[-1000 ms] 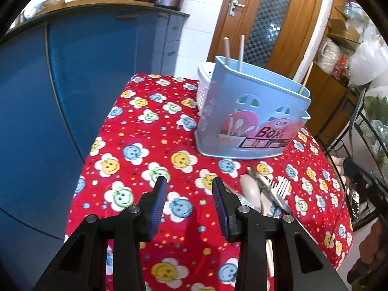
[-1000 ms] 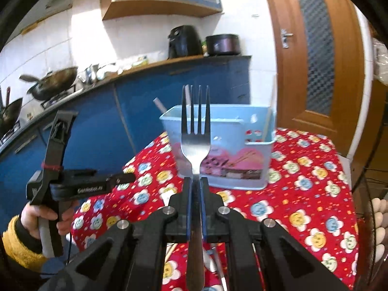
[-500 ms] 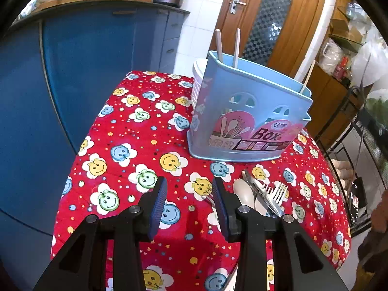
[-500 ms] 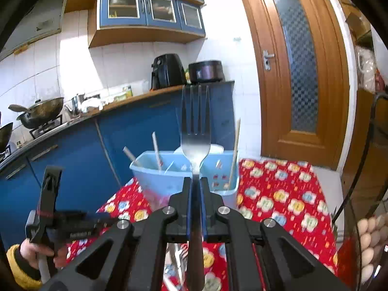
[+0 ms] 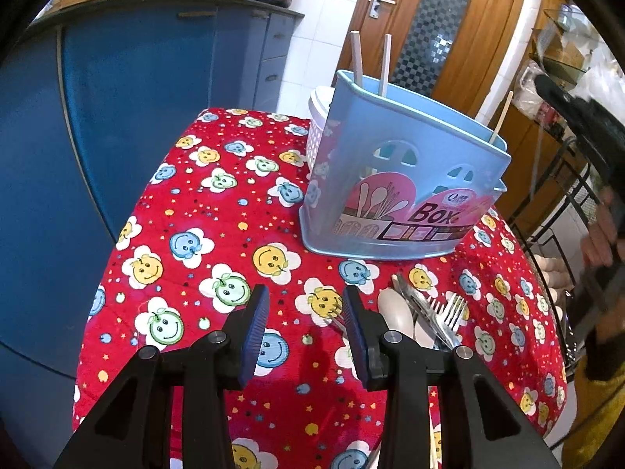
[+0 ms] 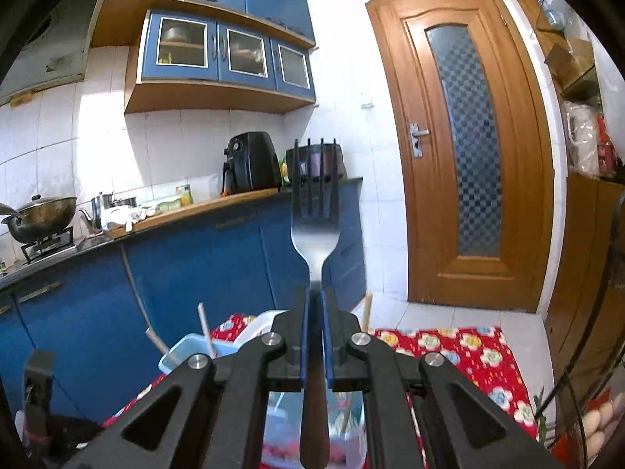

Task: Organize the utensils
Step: 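Lift the metal fork upright and carry it over the blue box, then lower the fork into the blue box and open the right tool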

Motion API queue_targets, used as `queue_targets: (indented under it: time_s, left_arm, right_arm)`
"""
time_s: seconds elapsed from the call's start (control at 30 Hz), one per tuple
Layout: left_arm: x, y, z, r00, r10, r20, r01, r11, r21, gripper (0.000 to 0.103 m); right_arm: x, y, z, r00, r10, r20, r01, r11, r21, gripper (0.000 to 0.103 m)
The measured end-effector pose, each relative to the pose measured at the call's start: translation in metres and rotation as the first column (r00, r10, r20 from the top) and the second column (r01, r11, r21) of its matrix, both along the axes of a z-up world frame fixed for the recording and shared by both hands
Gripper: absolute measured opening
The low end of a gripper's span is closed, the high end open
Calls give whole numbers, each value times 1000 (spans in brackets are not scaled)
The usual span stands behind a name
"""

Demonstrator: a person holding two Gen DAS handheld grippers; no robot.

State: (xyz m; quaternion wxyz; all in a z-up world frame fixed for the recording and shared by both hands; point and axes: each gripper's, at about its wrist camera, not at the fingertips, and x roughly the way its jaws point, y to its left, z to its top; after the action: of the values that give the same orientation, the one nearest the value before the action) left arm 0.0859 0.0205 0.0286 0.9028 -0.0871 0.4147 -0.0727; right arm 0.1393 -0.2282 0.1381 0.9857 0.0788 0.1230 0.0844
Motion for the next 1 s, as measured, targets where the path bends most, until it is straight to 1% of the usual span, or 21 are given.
queue_targets:
  time_s: [0.1, 0.27, 0.47, 0.6, 0.67, 0.8, 0.9, 0.93, 0.97, 1.0]
  left_arm:
    - [0, 1, -1, 1000, 1, -1, -1, 1000, -9, 39]
    - [-1, 3, -1, 1000, -3, 3, 3, 1000, -13, 39]
    - [-1, 2, -2, 1000, -7, 5, 7, 1000, -16, 39]
    - [0, 1, -4, 1000, -8, 4, 8, 1000, -19, 39]
    - [0, 1, -4, 1000, -7, 3, 7, 1000, -19, 40]
    - [-1, -1, -5, 1000, -8, 1, 8, 1000, -22, 39]
    - [-2, -3, -5, 1000, -12, 1, 12, 1000, -24, 39]
    - [-2, -3, -5, 1000, -14, 1, 14, 1000, -24, 39]
    - [-3, -3, -5, 1000, -15, 1, 16, 1000, -25, 39]
    - [-3, -4, -5, 1000, -17, 2, 17, 1000, -26, 39]
  right_arm:
    - [17, 5, -4, 1000, -6, 24, 6, 1000, -8, 7]
    - [37, 8, -19, 1000, -2, 11, 2, 1000, 11, 7]
    - [42, 3, -35, 999, 11, -34, -10, 999, 40, 8]
    - [38, 6, -41, 998, 28, -60, -27, 999, 26, 8]
    - [37, 6, -41, 997, 32, -72, -30, 999, 23, 10]
    - [35, 6, -45, 993, 36, -113, -35, 999, 14, 11]
    - [35, 3, -46, 989, 42, -143, -39, 999, 28, 14]
    - [34, 2, -47, 986, 50, -156, -44, 998, 40, 20]
    - [33, 1, -47, 985, 54, -165, -47, 998, 48, 23]
    - [32, 1, -47, 984, 54, -171, -46, 998, 53, 30]
